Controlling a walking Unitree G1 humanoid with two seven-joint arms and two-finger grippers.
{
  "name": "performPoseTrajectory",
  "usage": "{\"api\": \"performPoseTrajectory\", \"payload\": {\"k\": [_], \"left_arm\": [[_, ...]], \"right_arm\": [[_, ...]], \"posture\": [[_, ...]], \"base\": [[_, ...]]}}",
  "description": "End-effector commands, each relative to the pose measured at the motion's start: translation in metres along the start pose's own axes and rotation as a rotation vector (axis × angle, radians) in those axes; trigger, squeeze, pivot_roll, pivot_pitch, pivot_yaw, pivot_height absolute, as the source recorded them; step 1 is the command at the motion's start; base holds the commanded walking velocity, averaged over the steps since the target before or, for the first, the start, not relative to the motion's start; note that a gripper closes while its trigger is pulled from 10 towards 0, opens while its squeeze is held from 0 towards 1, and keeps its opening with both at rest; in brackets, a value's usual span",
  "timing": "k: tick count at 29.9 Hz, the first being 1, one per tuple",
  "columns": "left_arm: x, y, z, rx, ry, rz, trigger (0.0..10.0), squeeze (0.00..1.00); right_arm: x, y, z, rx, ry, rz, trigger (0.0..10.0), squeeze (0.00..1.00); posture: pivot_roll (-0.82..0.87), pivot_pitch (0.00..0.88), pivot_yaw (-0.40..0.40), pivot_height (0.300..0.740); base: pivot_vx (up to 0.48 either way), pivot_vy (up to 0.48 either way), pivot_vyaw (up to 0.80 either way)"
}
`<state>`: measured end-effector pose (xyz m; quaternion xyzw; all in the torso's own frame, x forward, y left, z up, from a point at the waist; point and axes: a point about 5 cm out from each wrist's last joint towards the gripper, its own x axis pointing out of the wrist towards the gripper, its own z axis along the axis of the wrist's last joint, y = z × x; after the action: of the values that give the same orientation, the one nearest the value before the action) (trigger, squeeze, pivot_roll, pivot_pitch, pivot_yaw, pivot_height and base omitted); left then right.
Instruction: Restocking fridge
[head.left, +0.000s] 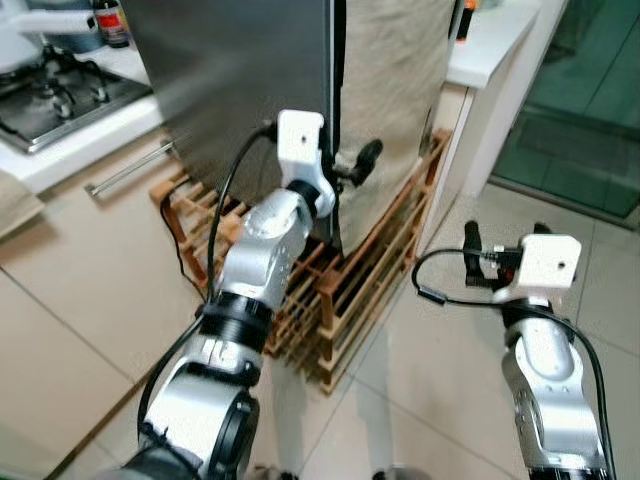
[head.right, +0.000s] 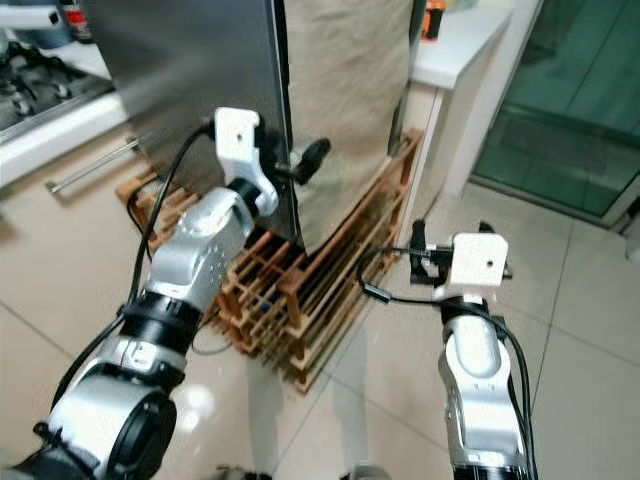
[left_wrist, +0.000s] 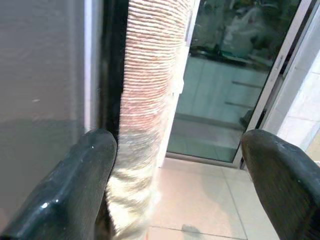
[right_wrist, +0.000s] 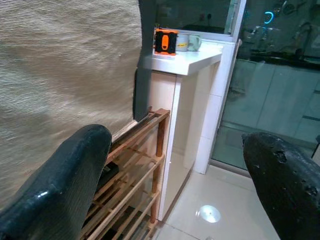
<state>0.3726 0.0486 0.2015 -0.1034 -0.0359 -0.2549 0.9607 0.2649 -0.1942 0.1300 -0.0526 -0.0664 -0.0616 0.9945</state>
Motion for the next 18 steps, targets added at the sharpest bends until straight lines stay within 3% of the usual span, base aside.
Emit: {"api": "performPoseTrajectory", "payload": {"k": [1, 10, 18], "left_arm": [[0.004, 0.002, 0.008, -0.007, -0.025, 0.003, 10.0, 0.00], [0.017, -0.004, 0.014, -0.019, -0.028, -0.006, 10.0, 0.00], [0.030, -0.018, 0.011, -0.106, -0.003, -0.022, 10.0, 0.00]], "right_arm": [[0.000, 0.001, 0.007, -0.002, -0.030, -0.005, 10.0, 0.00], [-0.001, 0.000, 0.007, -0.005, -0.029, -0.009, 10.0, 0.00], [-0.002, -0.002, 0.008, -0.006, -0.030, -0.020, 10.0, 0.00]], "posture": [[-0.24, 0.020, 0.090, 0.740], [-0.25, 0.033, 0.099, 0.740], [-0.27, 0.041, 0.103, 0.740]], "base": [[0.000, 0.000, 0.00], [0.000, 0.000, 0.00], [0.000, 0.000, 0.00]]}}
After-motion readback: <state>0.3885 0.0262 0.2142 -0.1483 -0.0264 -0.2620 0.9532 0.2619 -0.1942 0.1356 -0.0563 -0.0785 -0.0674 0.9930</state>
